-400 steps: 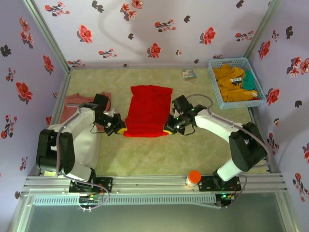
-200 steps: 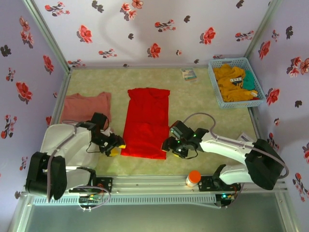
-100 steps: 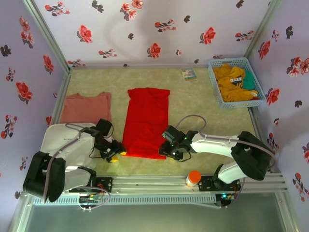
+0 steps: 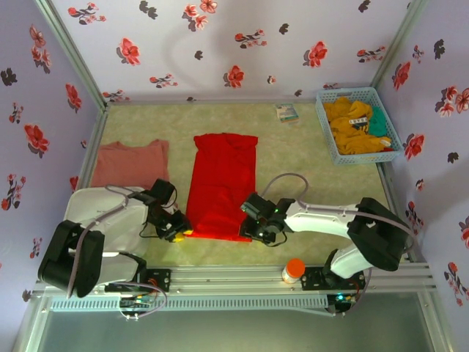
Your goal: Fold and stack the t-shirts
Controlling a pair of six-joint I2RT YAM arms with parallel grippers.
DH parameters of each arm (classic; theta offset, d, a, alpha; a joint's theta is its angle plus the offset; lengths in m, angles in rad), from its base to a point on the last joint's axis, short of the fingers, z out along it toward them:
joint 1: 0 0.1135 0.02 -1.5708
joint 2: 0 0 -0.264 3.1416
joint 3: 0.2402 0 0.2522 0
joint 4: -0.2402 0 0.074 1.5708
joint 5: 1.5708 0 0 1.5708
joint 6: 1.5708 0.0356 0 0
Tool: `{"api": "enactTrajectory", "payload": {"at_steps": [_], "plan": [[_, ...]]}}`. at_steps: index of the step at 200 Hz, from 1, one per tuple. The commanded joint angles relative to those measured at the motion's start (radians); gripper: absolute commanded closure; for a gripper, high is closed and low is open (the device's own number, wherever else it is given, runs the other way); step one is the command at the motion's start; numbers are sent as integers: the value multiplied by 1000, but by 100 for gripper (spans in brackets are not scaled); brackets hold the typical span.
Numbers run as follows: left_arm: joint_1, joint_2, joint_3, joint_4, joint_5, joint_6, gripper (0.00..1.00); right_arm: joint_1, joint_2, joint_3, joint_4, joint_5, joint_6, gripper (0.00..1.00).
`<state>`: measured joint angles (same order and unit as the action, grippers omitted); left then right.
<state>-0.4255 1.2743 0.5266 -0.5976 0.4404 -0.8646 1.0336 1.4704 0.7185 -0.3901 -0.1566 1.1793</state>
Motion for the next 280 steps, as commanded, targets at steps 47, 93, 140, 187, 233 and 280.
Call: {"api": "enactTrajectory", "payload": {"at_steps": [47,93,140,187,233,280], "plan": [[-6,48,39,45,-60,35,76,35,35,51,-61,15,-17,52],[-6,57,38,53,-61,34,88,42,58,30,-34,22,-3,65],[-42,-4,6,50,-57,-31,99,52,42,20,-48,38,2,89],[-114,-150,5,-47,-62,-135,100,51,-116,-4,-164,90,19,100],[-110,-200,188,-199,-57,-155,100,-42,-222,110,-318,92,-52,100],[-70,-108,356,-203,-45,-119,100,-232,-222,237,-358,8,-205,100]]}}
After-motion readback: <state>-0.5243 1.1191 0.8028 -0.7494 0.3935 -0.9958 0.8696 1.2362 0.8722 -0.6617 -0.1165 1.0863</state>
